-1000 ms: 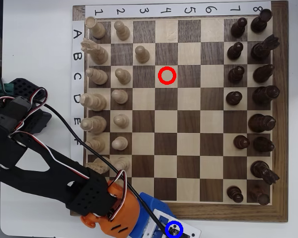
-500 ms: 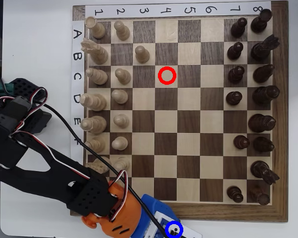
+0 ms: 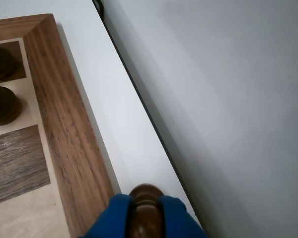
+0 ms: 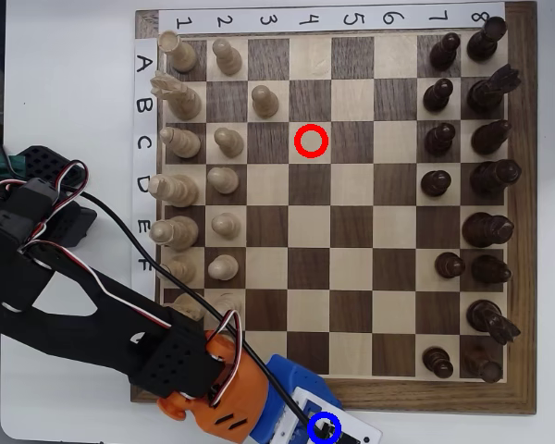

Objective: Move the piece to destination

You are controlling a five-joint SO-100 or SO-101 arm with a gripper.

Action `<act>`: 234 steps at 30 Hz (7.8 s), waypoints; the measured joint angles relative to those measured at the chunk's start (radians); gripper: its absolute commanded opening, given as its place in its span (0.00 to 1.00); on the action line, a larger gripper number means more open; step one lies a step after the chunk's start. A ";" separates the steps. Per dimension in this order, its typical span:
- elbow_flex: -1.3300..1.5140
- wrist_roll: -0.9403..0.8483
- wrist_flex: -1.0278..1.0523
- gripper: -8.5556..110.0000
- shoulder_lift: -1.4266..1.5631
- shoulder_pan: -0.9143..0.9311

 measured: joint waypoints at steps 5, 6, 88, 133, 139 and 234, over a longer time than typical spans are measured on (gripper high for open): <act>0.000 0.000 0.011 0.08 0.000 0.000; 0.000 0.000 0.014 0.09 0.000 0.000; 0.730 -1.112 1.094 0.07 1.844 0.888; 1.361 -1.355 1.005 0.09 2.158 1.005; 1.361 -1.355 1.005 0.08 2.158 1.005; 1.364 -1.364 1.005 0.08 2.158 1.003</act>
